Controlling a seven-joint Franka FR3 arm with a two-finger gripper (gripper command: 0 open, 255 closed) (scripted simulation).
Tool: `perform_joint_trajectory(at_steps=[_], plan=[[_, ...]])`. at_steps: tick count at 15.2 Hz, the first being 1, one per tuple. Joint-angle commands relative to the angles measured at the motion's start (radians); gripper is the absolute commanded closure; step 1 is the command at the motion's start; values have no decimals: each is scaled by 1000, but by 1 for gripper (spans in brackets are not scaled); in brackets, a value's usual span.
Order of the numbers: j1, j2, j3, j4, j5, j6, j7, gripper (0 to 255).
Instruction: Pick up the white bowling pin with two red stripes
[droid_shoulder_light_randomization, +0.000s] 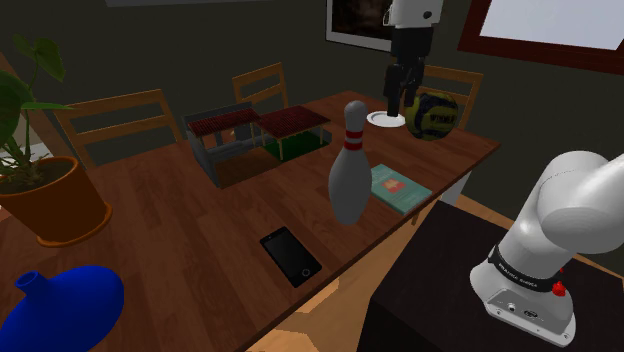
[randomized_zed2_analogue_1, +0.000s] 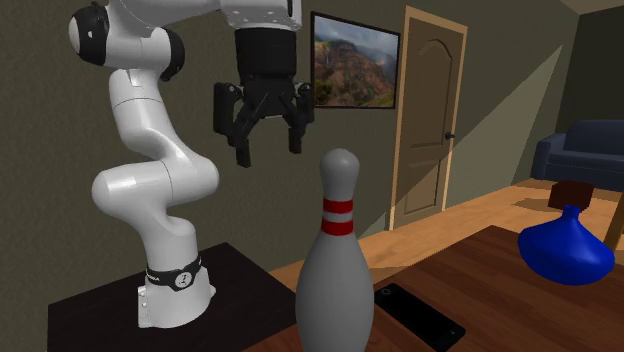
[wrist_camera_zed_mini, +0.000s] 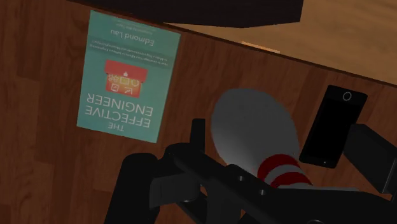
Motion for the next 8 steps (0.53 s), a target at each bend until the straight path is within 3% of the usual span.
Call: perform_joint_trajectory(at_steps=[1,6,8], plan=[[10,73,16,70,7,-1,8,0],[31,270,54,286,11,-28,32,0],[33,288,58,294,11,-19,33,0]])
